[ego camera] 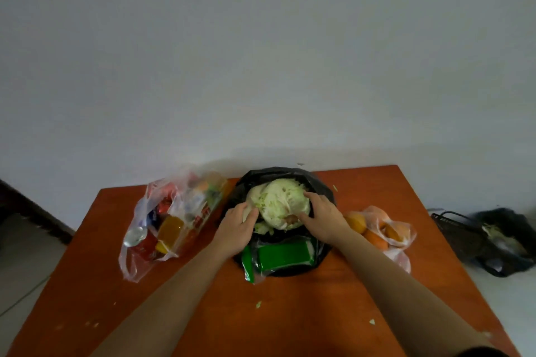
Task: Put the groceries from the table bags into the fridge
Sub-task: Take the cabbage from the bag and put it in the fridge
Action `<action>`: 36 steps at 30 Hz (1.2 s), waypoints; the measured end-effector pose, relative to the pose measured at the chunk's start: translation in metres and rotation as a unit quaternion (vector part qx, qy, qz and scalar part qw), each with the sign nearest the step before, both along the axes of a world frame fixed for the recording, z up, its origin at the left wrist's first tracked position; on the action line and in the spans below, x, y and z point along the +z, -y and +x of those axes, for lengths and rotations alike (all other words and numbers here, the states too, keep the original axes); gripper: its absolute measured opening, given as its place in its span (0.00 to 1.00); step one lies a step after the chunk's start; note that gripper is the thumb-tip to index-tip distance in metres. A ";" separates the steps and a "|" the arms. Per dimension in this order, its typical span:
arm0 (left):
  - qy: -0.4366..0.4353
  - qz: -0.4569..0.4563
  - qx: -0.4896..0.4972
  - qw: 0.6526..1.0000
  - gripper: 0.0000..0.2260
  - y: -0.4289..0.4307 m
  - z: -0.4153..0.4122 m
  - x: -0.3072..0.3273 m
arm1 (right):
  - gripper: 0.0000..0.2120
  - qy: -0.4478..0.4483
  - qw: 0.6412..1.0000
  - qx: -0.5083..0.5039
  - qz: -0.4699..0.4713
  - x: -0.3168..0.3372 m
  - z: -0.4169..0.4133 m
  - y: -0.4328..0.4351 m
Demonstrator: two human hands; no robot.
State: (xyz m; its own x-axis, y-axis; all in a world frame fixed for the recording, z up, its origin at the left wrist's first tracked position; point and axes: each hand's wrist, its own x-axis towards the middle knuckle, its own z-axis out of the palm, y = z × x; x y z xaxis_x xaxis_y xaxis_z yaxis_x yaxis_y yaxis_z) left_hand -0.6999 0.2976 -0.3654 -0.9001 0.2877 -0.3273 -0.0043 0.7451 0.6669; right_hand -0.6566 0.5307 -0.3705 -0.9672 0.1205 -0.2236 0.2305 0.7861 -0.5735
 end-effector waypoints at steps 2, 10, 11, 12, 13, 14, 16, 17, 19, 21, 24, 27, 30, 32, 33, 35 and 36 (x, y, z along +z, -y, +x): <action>0.093 0.075 0.045 0.992 0.29 -0.011 -0.001 -0.001 | 0.30 0.016 0.999 -0.023 -0.031 -0.003 0.001 -0.003; 0.392 0.214 0.195 0.873 0.36 -0.029 -0.077 -0.065 | 0.40 0.080 0.953 -0.240 -0.167 -0.041 -0.067 0.014; 0.413 0.229 0.219 0.854 0.38 -0.033 -0.082 -0.071 | 0.43 0.082 0.946 -0.258 -0.176 -0.046 -0.074 0.014; 0.429 0.244 0.238 0.836 0.39 -0.037 -0.086 -0.076 | 0.45 0.082 0.941 -0.273 -0.184 -0.049 -0.081 0.014; 0.444 0.259 0.253 0.820 0.41 -0.041 -0.089 -0.082 | 0.48 0.083 0.933 -0.290 -0.195 -0.054 -0.089 0.012; 0.454 0.274 0.261 0.807 0.41 -0.046 -0.093 -0.087 | 0.51 0.086 0.924 -0.307 -0.211 -0.058 -0.097 0.011; 0.461 0.296 0.267 0.793 0.41 -0.054 -0.098 -0.097 | 0.56 0.097 0.905 -0.331 -0.250 -0.068 -0.110 0.008; 0.461 0.305 0.266 0.790 0.42 -0.057 -0.101 -0.101 | 0.57 0.103 0.898 -0.335 -0.265 -0.072 -0.114 0.008; 0.467 0.315 0.268 0.782 0.43 -0.062 -0.102 -0.110 | 0.59 0.118 0.893 -0.328 -0.283 -0.082 -0.118 0.008; 0.476 0.326 0.267 0.772 0.43 -0.064 -0.100 -0.117 | 0.60 0.110 0.898 -0.320 -0.282 -0.089 -0.113 0.011; 0.480 0.351 0.272 0.757 0.38 -0.067 -0.093 -0.122 | 0.57 0.082 0.904 -0.314 -0.280 -0.092 -0.100 0.016; 0.456 0.368 0.283 0.759 0.32 -0.071 -0.083 -0.118 | 0.53 0.065 0.904 -0.308 -0.288 -0.094 -0.085 0.020; 0.418 0.357 0.297 0.781 0.27 -0.076 -0.073 -0.105 | 0.53 0.073 0.899 -0.302 -0.308 -0.089 -0.071 0.018; 0.399 0.332 0.298 0.801 0.23 -0.076 -0.066 -0.095 | 0.52 0.076 0.894 -0.298 -0.326 -0.087 -0.064 0.016; 0.388 0.322 0.301 0.810 0.23 -0.076 -0.062 -0.089 | 0.52 0.075 0.892 -0.295 -0.333 -0.084 -0.060 0.015; 0.359 0.309 0.305 0.826 0.23 -0.077 -0.054 -0.075 | 0.52 0.068 0.893 -0.286 -0.340 -0.075 -0.053 0.013; 0.341 0.304 0.306 0.835 0.23 -0.077 -0.050 -0.067 | 0.53 0.063 0.893 -0.281 -0.345 -0.068 -0.051 0.013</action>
State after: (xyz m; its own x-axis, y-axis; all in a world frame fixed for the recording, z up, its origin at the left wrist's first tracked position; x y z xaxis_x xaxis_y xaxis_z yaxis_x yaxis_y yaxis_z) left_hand -0.7502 0.3748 -0.4320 -0.6039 0.1416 -0.7844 -0.7934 -0.0122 0.6086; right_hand -0.7073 0.5176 -0.4381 -0.7594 0.3706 -0.5347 0.5743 -0.0044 -0.8187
